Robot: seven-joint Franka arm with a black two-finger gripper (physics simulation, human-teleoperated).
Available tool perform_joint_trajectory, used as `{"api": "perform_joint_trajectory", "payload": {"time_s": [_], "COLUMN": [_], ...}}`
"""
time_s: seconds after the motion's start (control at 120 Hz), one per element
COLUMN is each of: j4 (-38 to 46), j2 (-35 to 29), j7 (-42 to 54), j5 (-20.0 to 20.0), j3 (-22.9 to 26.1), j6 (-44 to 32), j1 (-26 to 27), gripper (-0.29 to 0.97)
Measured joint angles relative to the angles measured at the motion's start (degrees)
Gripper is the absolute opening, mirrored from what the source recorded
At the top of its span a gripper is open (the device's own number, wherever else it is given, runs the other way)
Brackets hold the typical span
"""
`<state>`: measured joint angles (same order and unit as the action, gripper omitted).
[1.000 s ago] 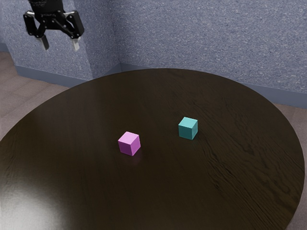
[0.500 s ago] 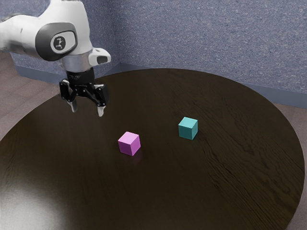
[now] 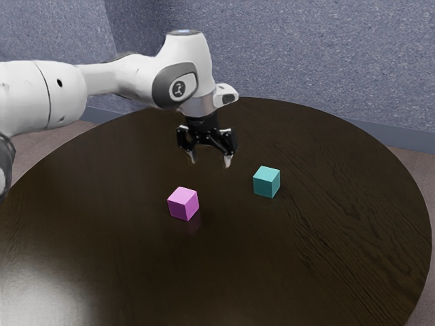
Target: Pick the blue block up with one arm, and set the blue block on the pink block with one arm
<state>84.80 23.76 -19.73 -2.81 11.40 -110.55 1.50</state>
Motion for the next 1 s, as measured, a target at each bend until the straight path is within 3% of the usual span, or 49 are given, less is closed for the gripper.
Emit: {"api": "perform_joint_trajectory", "payload": {"time_s": [0.15, 0.292, 0.658, 0.825, 1.0], "j4": [-6.48, -12.38, -27.11, -37.64, -41.40], "j2": [6.86, 12.60, 26.39, 33.16, 36.91], "j7": [0.96, 3.85, 10.13, 12.25, 13.94], "j5": [-5.44, -7.72, -8.55, -8.60, -8.61], "j3": [1.05, 1.63, 2.85, 2.83, 2.93], "j6": [-1.94, -4.21, -4.97, -1.54, 0.84], "j1": [1.08, 1.15, 3.04, 3.86, 4.44], "gripper": [0.68, 0.68, 0.68, 0.68, 0.68]}}
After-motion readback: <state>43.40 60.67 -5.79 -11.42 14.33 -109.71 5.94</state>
